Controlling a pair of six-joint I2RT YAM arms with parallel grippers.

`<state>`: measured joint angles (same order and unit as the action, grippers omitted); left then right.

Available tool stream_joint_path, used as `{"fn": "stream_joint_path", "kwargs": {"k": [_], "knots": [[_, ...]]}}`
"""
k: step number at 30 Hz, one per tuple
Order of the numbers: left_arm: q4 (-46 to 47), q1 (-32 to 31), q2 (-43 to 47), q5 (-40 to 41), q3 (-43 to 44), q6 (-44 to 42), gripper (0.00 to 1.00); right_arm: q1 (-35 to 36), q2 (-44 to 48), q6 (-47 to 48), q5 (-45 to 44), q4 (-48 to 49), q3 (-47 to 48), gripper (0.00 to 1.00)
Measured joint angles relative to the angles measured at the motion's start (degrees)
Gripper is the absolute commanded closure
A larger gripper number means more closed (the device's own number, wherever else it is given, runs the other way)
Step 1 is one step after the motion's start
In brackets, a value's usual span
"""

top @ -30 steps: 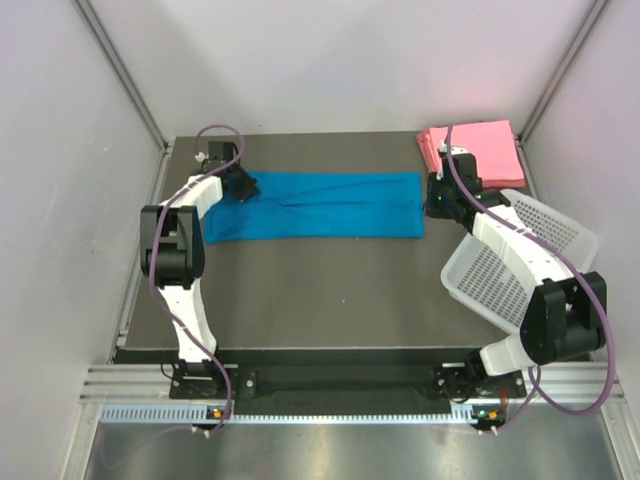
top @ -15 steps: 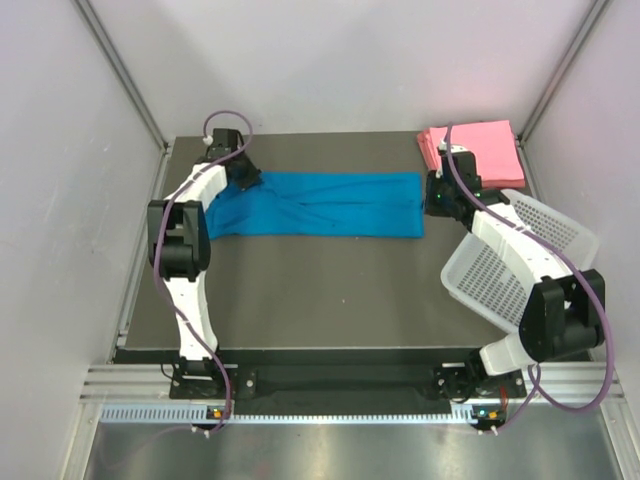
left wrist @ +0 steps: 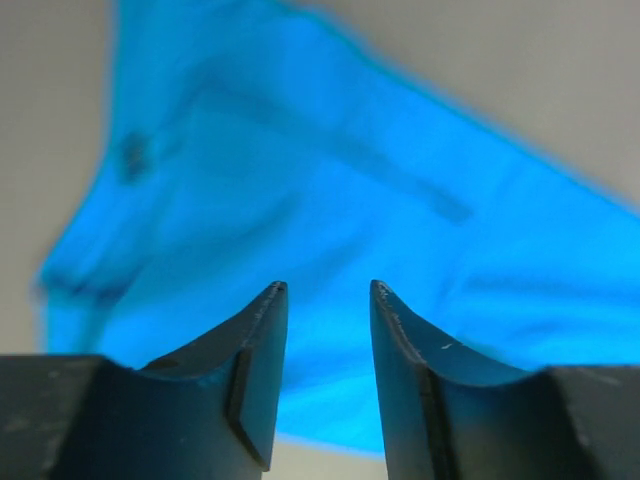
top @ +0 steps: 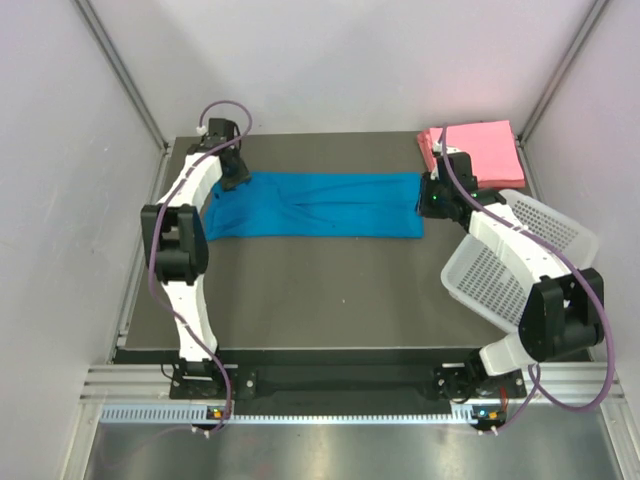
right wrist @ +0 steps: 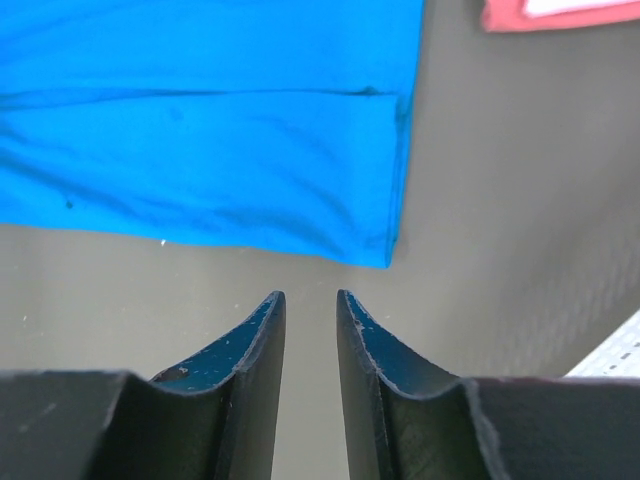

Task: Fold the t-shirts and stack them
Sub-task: Fold the tshirt

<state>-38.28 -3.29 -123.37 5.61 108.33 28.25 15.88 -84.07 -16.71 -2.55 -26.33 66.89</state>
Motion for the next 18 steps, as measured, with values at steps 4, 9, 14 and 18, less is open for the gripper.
{"fn": "stream_joint_path", "kwargs": {"k": [4,9,14,18], "knots": [[-2.6,2.0,9.9,1.4,-11.6,-1.7,0.55,1.3,-1.3,0.1,1.0,-0.3,0.8,0.71],[-1.1,11.2,20.5,-5.9,-27.8,-1.5,0.56,2.0,-5.6,0.8,2.7,-1.2,2.8,0.72],[2.6,19.5,24.3,-13.6,-41.0,-1.0,0.56,2.0,-7.3,1.3,3.9,-2.2,3.0,0.72],[5.1,18.8,24.3,-18.1,-44.3,-1.0,0.57,2.1,-7.3,1.2,4.8,-2.0,2.9,0.72]]}}
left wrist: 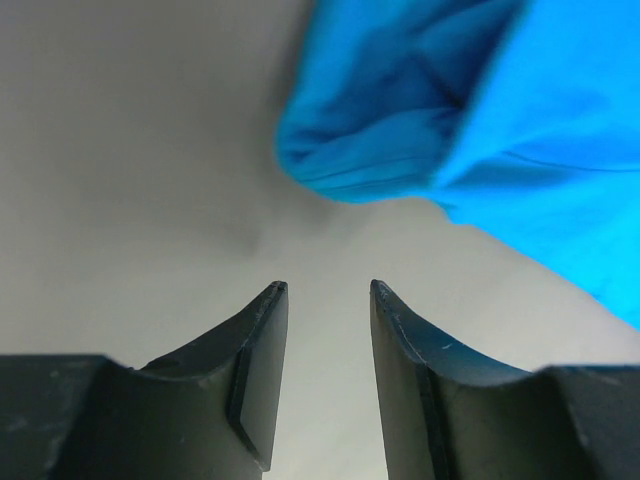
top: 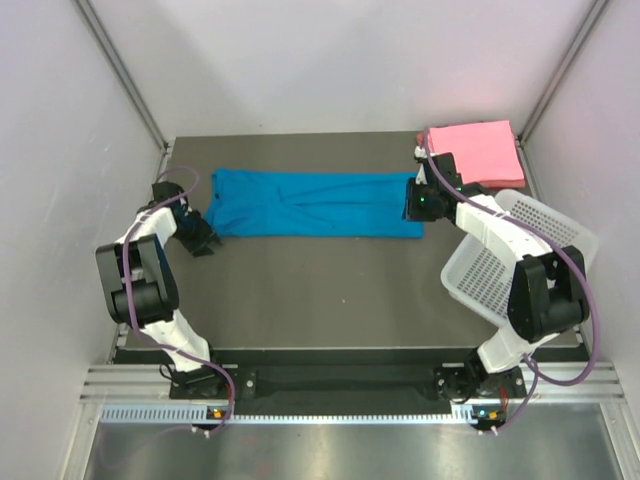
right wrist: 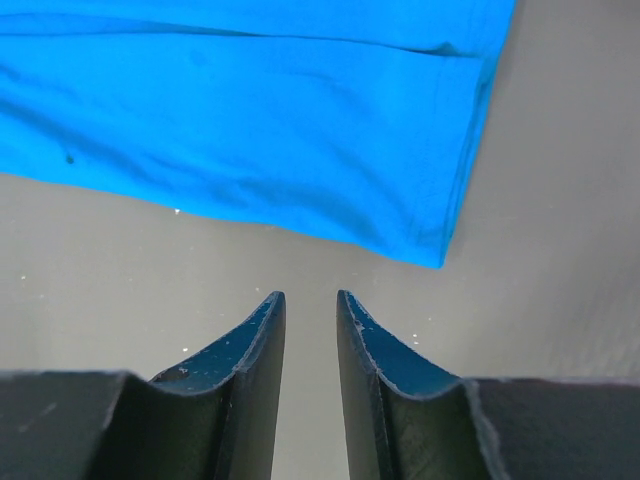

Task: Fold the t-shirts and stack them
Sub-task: Fold the tshirt

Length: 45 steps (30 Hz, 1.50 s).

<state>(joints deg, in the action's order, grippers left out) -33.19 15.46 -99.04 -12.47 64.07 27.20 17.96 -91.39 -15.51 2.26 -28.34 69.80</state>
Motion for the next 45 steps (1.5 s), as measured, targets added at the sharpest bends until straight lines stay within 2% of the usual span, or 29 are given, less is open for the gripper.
{"fn": "stream_joint_path", "kwargs": {"k": [5,14,25,31,38,45], "knots": [[3.5,-0.3,-0.5,-1.3,0.1,0.0,0.58,0.3,-0.9,-0.1,1.1,1.2,-0.1,0.72],[3.8,2.8,-5.2,1.6,4.7,0.8,0.60,0.4,-7.0,1.4,0.7,1.4,-0.4,0.71],[4.3,2.9,-7.4,1.4,7.1,0.0,0.63,0.7,-10.0,2.7,-2.3,1.1,-0.4,0.71],[2.7,2.9,-7.0,5.3,7.4,0.1,0.56,0.7,-13.7,4.0,-5.2,0.5,0.8,0.69],[4.5,2.9,-2.0,2.1,2.1,2.5,0.53,0.7,-15.0,4.4,-8.8,0.0,1.4,0.69],[7.2,2.9,-1.5,-2.2,-3.4,3.3,0.52,0.2,-15.0,3.3,-10.3,-1.2,4.0,0.67]]}}
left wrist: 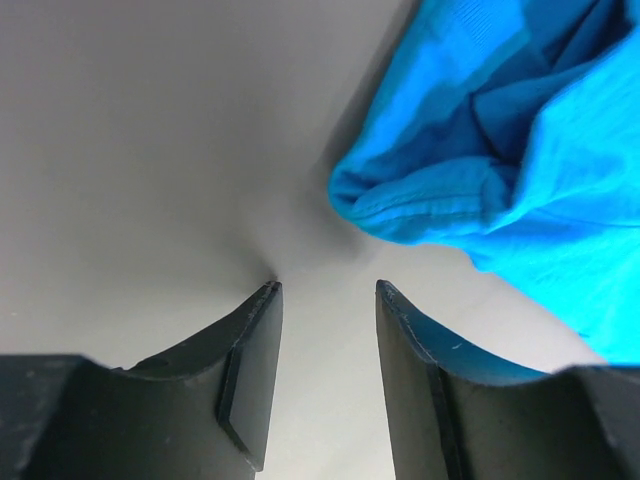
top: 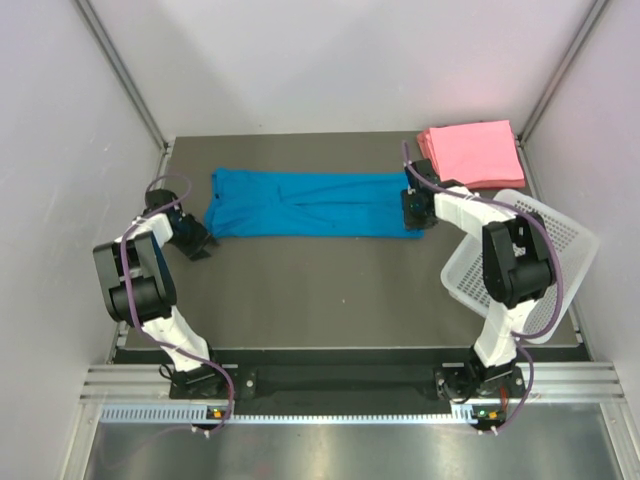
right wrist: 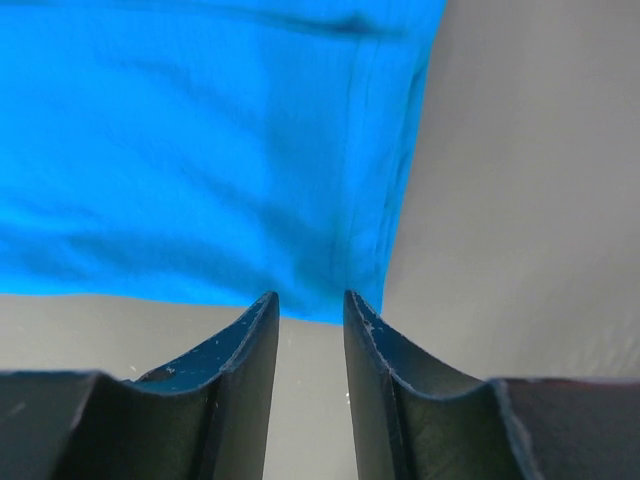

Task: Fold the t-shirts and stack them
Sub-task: Fold the tshirt

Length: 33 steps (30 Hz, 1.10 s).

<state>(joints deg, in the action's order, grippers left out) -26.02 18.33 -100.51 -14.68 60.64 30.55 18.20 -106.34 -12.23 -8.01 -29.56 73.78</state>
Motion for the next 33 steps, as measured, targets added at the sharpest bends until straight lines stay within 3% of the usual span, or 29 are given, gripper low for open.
{"fn": "stream_joint_path", "kwargs": {"k": [8,13,17,20,21,22,25,30,33], "knots": [[1.1,0.0,-1.5,0.6,1.7,0.0,0.52,-2.9,-0.5,-0.4,-0.5,-0.5,6.8,0.65],[1.3,0.0,-3.2,1.2,4.5,-0.2,0.58,-6.0,-3.6,-0.4,0.2,0.3,10.4,0.65],[1.6,0.0,-4.6,1.2,6.4,-0.6,0.70,-7.1,-8.0,0.2,2.0,0.3,13.5,0.65],[1.5,0.0,-5.6,1.2,7.1,-0.7,0.87,-7.2,-11.0,0.5,3.0,0.3,15.6,0.66],[1.3,0.0,-5.9,1.3,7.5,-1.0,0.97,-7.2,-11.8,0.6,3.4,0.2,16.2,0.66],[1.1,0.0,-6.3,1.3,7.8,-1.0,1.00,-7.2,-12.5,0.7,3.7,0.1,16.6,0.66],[-0.2,0.0,-7.4,1.8,9.4,-1.6,1.00,-7.2,-14.1,0.7,4.2,-0.1,17.9,0.71],[-1.7,0.0,-7.9,4.1,10.8,-1.9,1.00,-7.2,-15.2,0.9,4.3,0.0,18.6,0.97],[-2.5,-0.1,-7.9,5.4,10.9,-1.9,1.00,-7.4,-15.2,0.6,3.8,0.2,18.5,1.00]]}}
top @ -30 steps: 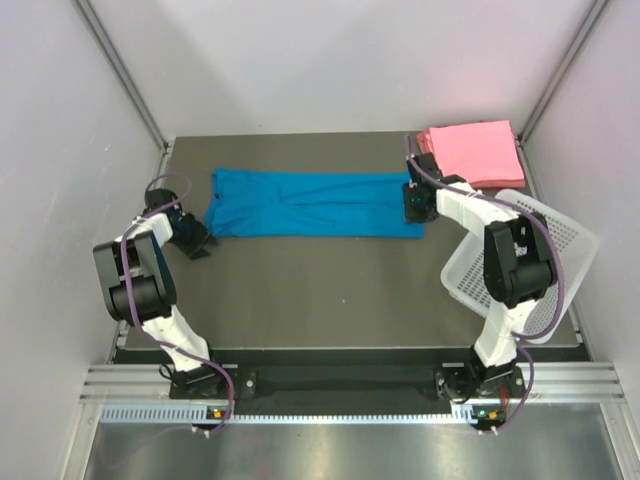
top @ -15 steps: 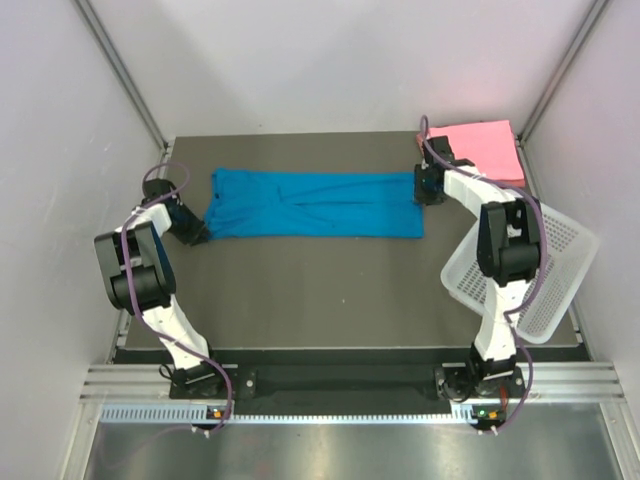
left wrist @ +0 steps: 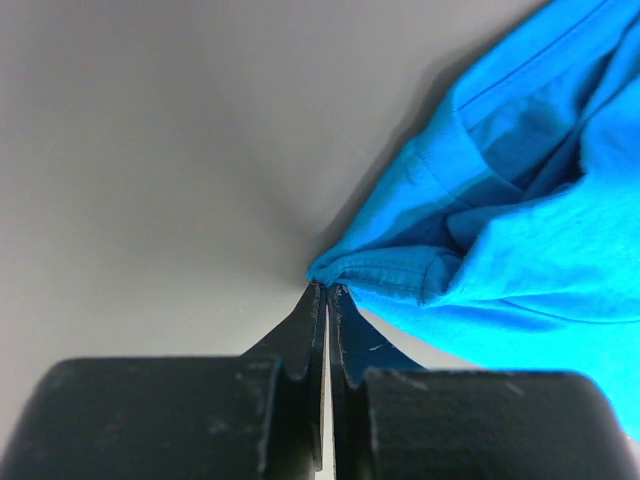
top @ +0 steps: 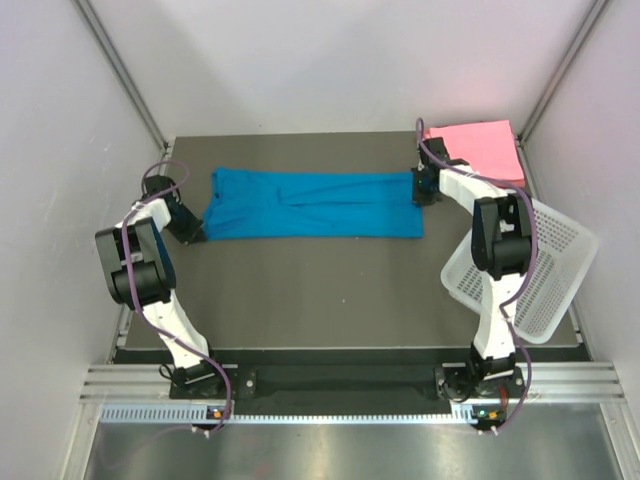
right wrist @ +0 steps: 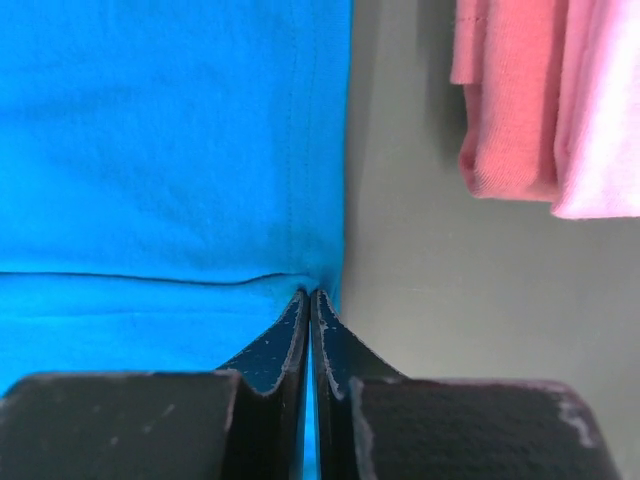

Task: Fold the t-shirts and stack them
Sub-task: Fold the tshirt

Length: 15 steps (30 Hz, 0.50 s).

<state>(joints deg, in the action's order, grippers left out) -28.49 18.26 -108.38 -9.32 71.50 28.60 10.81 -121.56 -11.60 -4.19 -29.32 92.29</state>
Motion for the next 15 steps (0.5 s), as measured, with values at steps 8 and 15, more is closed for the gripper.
{"fn": "stream_joint_path", "kwargs": {"k": [8,15], "knots": [[-1.9,-0.1,0.0,3.0,1.1,-0.3,1.00,-0.5,0.6,-0.6,-0.5,1.7,-2.1,1.00],[-3.4,-0.2,0.0,4.4,2.2,-0.6,1.00,-1.0,1.6,-1.8,-0.6,2.5,-3.9,1.00]]}}
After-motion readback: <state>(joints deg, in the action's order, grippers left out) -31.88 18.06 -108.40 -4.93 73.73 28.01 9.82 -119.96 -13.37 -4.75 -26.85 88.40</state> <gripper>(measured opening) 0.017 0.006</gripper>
